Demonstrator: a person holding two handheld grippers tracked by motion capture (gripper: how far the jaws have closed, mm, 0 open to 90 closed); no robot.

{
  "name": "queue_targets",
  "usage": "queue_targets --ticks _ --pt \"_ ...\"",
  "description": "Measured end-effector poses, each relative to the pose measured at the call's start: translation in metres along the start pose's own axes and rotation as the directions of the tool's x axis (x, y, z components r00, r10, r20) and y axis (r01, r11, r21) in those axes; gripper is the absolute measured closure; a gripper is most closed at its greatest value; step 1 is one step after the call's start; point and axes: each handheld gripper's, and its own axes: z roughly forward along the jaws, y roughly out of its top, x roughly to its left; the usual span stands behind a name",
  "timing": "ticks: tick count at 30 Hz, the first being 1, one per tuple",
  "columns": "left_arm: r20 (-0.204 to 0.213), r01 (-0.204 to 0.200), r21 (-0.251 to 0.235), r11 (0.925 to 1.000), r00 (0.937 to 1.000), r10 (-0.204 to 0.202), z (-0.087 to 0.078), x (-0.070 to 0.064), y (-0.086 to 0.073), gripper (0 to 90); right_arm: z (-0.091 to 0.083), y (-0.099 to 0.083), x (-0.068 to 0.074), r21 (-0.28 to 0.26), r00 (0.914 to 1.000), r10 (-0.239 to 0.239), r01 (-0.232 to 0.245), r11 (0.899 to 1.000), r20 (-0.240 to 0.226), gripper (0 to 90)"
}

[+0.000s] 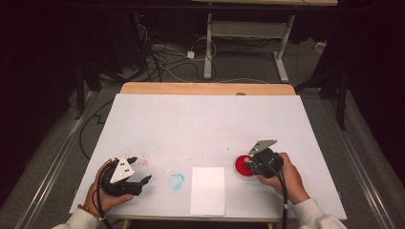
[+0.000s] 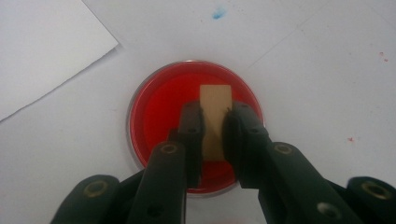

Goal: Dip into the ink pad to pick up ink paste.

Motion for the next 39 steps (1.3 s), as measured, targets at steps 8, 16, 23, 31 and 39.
queue_targets --ticks 8,16,23,31,39 --pt "-0.002 -0.006 0.008 0.9999 1.0000 0.006 0.002 0.000 0.001 19.4 0.001 0.001 -0.001 0.008 0.9999 -0.012 0.012 1.000 -0.009 76.6" --pt "0.003 -0.013 0.013 0.9998 0.9999 0.013 0.003 0.000 0.002 19.4 0.001 0.001 -0.001 0.007 0.9999 -0.008 0.008 1.000 -0.008 76.6" --pt "0.004 -0.012 0.012 0.9999 0.9999 0.012 0.002 0.000 0.001 19.4 0.000 0.000 -0.004 -0.003 0.9995 0.020 -0.020 1.000 -0.026 76.5" --pt "0.006 -0.008 0.011 0.9999 1.0000 0.008 0.003 0.001 0.001 19.4 -0.027 0.008 -0.004 -0.114 0.9989 0.038 -0.041 0.993 -0.028 76.5" --pt "0.006 -0.009 0.010 0.9999 0.9999 0.009 0.003 0.001 0.001 19.4 -0.063 0.013 0.002 -0.209 0.9994 0.031 -0.034 0.977 -0.015 76.4"
